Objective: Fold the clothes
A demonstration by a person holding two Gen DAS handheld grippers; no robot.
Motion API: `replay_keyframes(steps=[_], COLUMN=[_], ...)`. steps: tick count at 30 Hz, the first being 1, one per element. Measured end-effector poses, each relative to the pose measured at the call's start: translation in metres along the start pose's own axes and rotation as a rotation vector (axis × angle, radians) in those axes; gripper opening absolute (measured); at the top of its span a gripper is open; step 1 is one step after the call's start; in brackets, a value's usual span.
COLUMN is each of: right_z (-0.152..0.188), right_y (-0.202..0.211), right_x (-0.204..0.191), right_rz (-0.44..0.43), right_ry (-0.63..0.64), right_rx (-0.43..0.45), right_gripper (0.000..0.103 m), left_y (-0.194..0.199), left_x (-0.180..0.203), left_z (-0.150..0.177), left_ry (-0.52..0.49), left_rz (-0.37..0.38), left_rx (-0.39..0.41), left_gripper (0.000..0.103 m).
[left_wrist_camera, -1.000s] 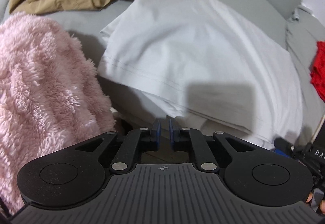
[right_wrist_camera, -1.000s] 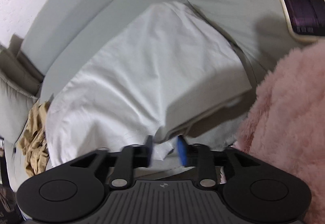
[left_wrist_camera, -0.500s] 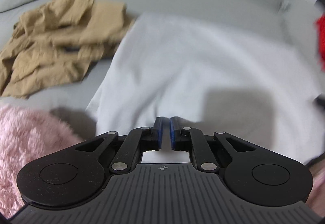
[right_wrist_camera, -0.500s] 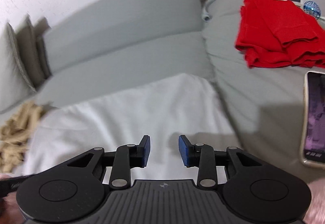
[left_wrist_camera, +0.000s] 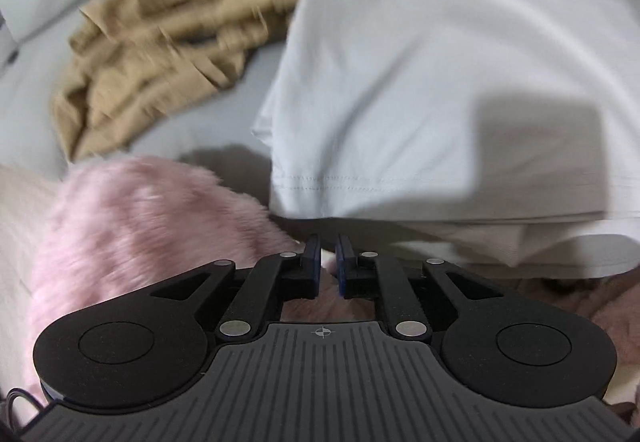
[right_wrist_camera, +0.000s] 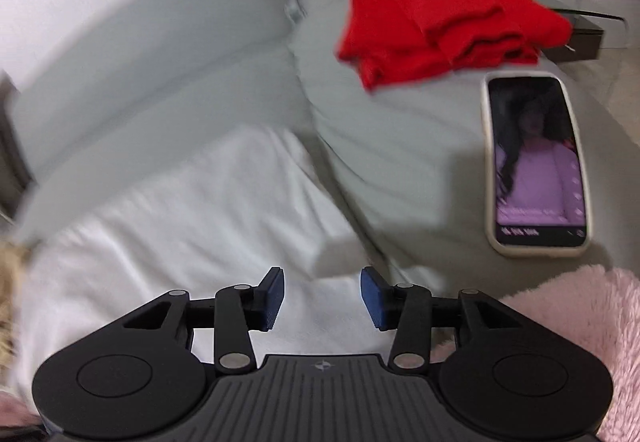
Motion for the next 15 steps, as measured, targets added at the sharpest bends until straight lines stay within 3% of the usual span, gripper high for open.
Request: replay_keyframes(steps=[3,5,10,13,15], right_z=[-0.002,0.002,0.013,0.02,0.024], right_y=[0.0,-0.007,-0.013,-0.016,-0.026], right_x=[-0.007,-0.023,-0.07,-0.084,-0.087], right_rz=[-0.046,-0.093,-0.181,-0.178,-0.161], right_ry=[0.02,0.077,0.264,0.325,0.345], right_rx=[0.029,0.021,0.06,0.056,0.015], right_gripper=[0.039,0.014,0.01,0.012,0.013], left_y=[0.013,0.005,-0.018,-0.033,-0.047], left_x=[0.014,0.032,0.071,0.095,0.101], left_z=[-0.016,-0.034,-0.053,-0.062,-0.062], left_ry=[-0.036,-0.09,-0.224,-0.313,-0.388], left_rz=[0.059,0.103,0.119,0.122,0.073], left_rx=[0.136,0.192,0.249,0.283,0.255], left_gripper=[0.016,0.016,0.017,0.019,0.019])
Point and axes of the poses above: each gripper's, at about its wrist camera, not at the fingertips, and y roughly against the way its jaws point, x to its right, z to its underside, the point moved 6 cm from there along -y, roughly the way its jaws point, and after that the axes turned 13 degrees about z, right-handed, at the moved point
